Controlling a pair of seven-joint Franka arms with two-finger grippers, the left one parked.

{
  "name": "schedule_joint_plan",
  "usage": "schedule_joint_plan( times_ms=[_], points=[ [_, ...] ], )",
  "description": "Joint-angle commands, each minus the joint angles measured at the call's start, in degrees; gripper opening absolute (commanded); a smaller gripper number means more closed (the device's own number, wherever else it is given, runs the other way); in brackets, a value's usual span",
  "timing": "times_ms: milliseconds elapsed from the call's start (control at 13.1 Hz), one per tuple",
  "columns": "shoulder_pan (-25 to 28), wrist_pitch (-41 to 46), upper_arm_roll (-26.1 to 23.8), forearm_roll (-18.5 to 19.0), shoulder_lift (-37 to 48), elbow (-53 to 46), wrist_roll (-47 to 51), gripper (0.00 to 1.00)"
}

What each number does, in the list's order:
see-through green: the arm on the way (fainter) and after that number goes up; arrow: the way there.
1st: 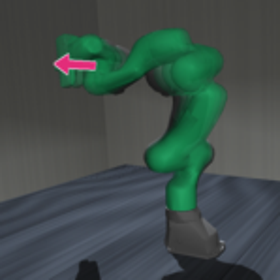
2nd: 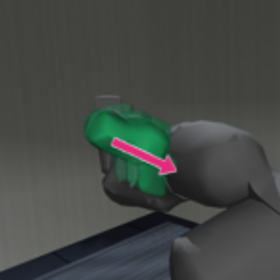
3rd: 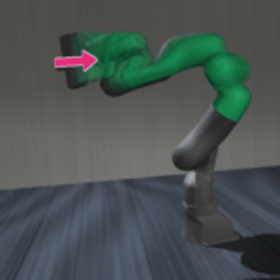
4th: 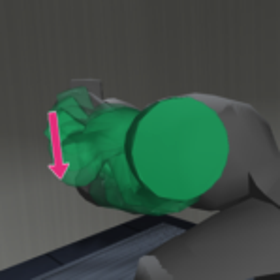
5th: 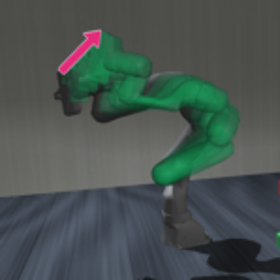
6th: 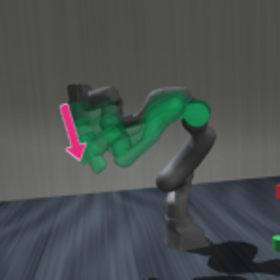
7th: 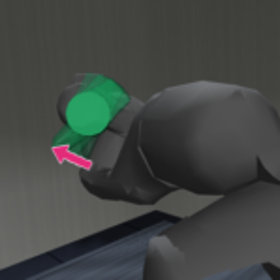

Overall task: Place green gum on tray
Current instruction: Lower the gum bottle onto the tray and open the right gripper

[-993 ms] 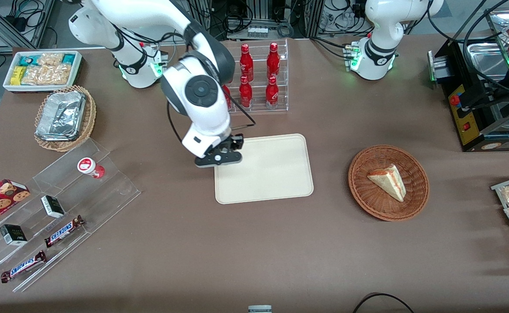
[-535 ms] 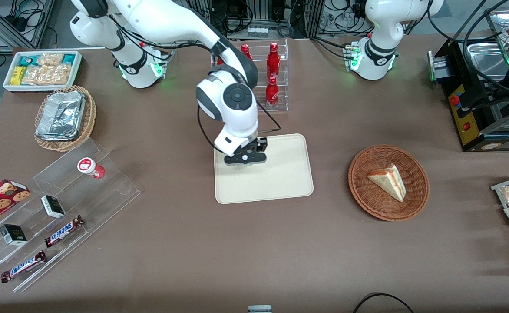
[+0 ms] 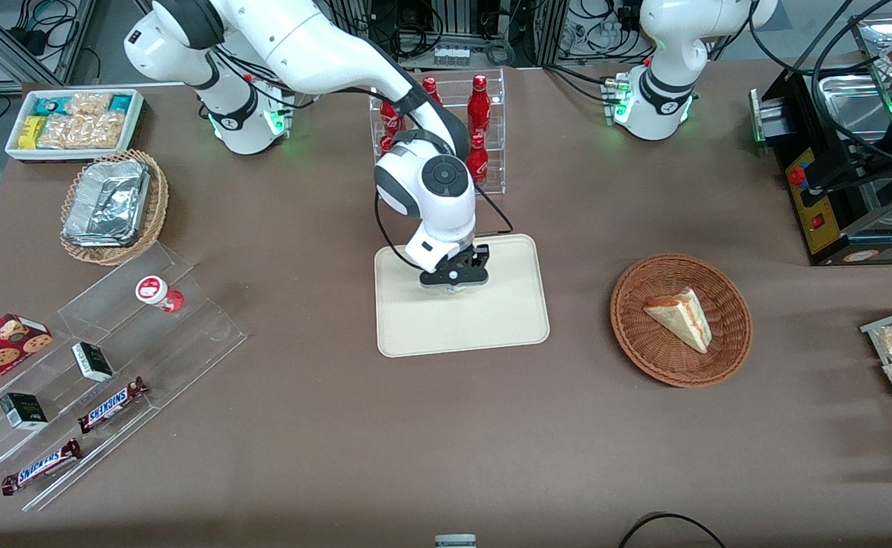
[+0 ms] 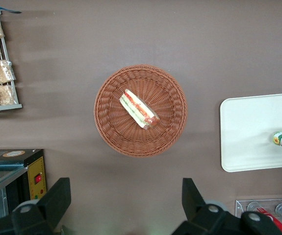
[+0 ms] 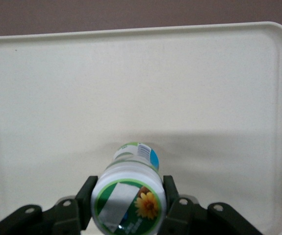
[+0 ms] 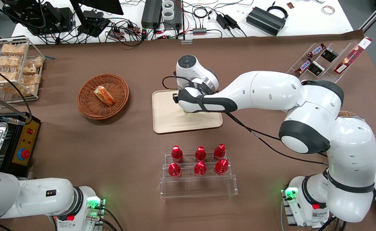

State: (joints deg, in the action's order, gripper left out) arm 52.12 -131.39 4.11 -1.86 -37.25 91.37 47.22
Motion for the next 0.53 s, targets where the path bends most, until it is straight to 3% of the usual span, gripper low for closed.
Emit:
schedule_joint_plan(
  times_ms=[0, 382, 458],
  points=[
    [0.3, -1.7, 0.6, -1.2, -2.2, -2.1, 0.2, 0.0],
    [1.0, -3.8, 0.6, -1.5, -4.2, -2.0, 0.2, 0.0],
    [0.9, -3.8, 0.6, -1.5, -4.4, -2.0, 0.1, 0.15]
  ],
)
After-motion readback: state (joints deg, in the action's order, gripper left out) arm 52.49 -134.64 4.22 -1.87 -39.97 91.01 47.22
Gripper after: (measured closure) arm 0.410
